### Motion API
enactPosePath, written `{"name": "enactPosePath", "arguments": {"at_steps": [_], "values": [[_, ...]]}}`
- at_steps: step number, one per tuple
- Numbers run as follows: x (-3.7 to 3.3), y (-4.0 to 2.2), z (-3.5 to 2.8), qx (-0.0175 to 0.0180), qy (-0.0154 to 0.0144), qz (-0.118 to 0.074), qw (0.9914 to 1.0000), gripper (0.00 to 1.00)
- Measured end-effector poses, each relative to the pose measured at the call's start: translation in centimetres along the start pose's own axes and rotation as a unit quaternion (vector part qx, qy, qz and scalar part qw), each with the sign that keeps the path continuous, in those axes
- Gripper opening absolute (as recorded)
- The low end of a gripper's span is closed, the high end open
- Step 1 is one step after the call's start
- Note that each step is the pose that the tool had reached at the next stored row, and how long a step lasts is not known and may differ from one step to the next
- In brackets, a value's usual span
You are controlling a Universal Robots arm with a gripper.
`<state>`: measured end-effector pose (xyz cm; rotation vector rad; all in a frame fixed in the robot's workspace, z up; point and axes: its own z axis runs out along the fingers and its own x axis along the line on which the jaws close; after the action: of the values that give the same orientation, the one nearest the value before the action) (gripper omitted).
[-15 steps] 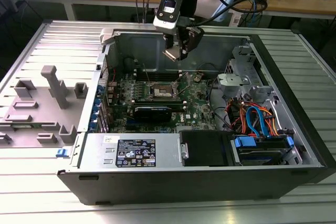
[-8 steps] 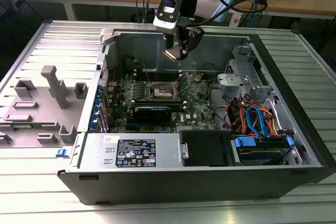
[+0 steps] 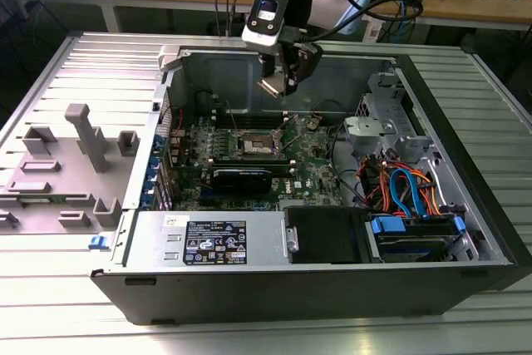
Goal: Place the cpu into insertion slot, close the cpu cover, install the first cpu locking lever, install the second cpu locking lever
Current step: 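Place the cpu into insertion slot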
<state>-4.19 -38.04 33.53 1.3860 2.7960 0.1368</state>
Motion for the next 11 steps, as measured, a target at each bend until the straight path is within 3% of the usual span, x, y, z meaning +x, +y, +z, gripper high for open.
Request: {"name": "enactPosePath", "arguments": {"at_steps": [2,6,11], "values": [[0.00,0.00,0.06,-0.0003,-0.0019,0.022,0.99975,0.54],[0.00,-0.01,0.16,-0.0009,-0.0041,0.048,0.99882,0.54],[-0.01,-0.03,0.31,-0.0018,-0.0075,0.087,0.99617,0.54]]}}
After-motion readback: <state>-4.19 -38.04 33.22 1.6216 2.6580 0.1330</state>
